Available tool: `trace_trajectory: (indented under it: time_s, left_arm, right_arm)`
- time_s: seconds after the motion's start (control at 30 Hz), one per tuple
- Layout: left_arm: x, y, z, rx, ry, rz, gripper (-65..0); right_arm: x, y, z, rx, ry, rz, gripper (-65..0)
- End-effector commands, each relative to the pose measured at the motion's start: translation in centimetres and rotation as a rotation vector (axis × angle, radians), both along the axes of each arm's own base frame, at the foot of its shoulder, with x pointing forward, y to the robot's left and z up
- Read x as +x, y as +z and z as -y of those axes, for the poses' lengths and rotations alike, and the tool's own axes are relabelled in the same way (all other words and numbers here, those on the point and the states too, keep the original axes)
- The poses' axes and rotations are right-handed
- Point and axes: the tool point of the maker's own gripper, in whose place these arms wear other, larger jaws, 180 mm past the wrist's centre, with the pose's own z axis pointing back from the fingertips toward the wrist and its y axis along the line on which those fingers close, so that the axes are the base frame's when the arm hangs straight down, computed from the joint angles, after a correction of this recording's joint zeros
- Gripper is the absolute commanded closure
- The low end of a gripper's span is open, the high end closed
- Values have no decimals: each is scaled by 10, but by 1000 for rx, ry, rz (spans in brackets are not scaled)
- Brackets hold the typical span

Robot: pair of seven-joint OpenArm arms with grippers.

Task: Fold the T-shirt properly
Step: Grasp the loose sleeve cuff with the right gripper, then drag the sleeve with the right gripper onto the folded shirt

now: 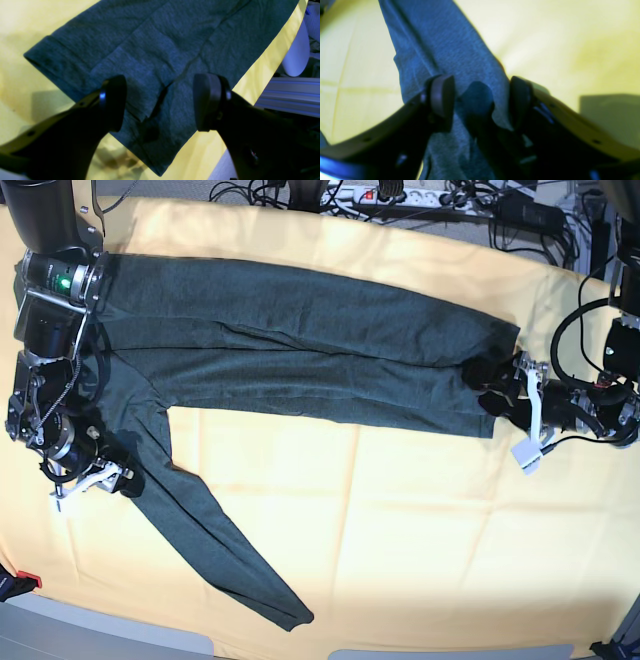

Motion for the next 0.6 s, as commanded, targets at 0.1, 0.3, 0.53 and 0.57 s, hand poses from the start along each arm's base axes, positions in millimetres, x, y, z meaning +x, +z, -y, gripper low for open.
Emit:
trace_trajectory:
  time_s: [0.1,0.3,0.53,0.57]
  left_arm:
    - [14,20,-2,-26,14,62,-430]
    - [17,23,-2,-38,24,76,-430]
    - [24,31,1,-72,50,111,-430]
    - [25,31,1,-74,51,112,-430]
  right_arm:
    - [7,10,0,-30,27,18,-147]
    - [14,24,2,-38,34,79,0]
    - [16,65,-2,-135,90,199,0]
    - [12,70,-3,-154,101,217,0]
